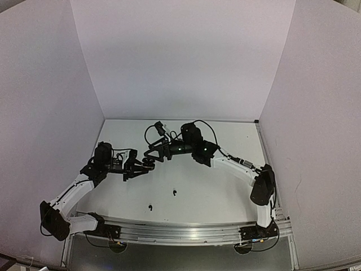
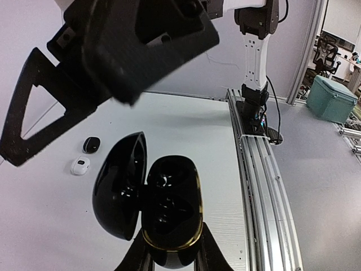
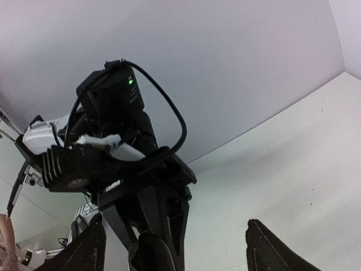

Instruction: Insert the wireless bluetooth earbuds into the charging case

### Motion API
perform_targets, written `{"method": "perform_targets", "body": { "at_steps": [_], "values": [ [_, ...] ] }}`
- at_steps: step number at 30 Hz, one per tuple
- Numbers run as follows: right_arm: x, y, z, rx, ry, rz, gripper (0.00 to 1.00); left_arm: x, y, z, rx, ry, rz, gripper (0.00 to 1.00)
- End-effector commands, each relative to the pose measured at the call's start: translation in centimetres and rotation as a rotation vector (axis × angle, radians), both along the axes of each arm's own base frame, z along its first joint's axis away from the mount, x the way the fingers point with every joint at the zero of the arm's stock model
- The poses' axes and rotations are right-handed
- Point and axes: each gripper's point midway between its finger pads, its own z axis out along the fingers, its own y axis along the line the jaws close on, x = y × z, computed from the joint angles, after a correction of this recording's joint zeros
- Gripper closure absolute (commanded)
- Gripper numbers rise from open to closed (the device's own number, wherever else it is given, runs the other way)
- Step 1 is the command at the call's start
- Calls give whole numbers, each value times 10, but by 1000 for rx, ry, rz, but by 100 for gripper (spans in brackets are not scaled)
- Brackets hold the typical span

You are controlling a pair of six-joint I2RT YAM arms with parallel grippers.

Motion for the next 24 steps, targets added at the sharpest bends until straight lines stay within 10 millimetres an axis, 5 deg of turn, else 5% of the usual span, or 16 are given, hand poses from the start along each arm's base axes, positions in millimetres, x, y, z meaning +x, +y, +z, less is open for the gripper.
{"method": "perform_targets", "body": {
  "at_steps": [1,6,9,12,17,24],
  "values": [
    [23,-7,31,52,14,-126,15,-3,2,12,-43,-14,25,100],
    [74,-61,33,38,112,-548,19,3,5,6,-67,23,98,100],
    [97,-119,-20,-179,179,-882,30,11,7,2,-81,54,164,100],
    [95,-149,-75,-405,266,-1004,43,21,13,-4,-90,68,252,100],
    [64,-152,-160,-715,400,-985,45,37,24,-6,-116,61,398,100],
    [23,-131,-232,-933,477,-891,44,42,37,-12,-126,66,504,100]
  ]
}}
